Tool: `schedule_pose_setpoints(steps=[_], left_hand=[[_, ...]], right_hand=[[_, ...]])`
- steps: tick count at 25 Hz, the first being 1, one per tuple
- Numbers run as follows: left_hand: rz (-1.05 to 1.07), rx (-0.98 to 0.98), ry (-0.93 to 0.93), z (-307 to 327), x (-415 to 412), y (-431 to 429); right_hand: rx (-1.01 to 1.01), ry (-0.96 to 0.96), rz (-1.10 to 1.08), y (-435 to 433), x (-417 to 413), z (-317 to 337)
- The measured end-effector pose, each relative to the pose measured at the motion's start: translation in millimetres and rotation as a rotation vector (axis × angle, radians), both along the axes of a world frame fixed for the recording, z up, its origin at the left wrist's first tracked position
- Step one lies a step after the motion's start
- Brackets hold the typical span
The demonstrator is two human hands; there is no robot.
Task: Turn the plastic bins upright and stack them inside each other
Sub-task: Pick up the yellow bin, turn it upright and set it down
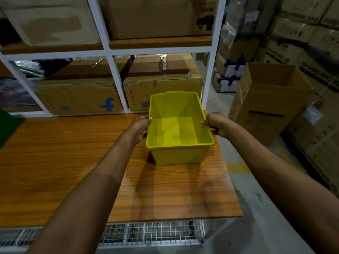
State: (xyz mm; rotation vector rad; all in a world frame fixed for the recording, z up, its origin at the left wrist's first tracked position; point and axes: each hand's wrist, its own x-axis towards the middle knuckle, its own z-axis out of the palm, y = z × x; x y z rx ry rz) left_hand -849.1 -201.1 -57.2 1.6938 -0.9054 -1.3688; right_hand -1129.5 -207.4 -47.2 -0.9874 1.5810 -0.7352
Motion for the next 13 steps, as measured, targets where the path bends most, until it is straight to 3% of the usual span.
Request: schedule_pose_setpoints(steps=[8,10,13], left_hand=[[-0.011,-0.006,-0.004,6,1,3],[0.008,-0.04,0.001,7,2,12],[0.095,-0.257,-0.039,13,3,42]], right_hand=[[-0.041,-0.011,-0.049,14,2,5],[-0.133,0.018,-0.114,26,3,7],[-0.401,0.109,-0.212,60,7,11]])
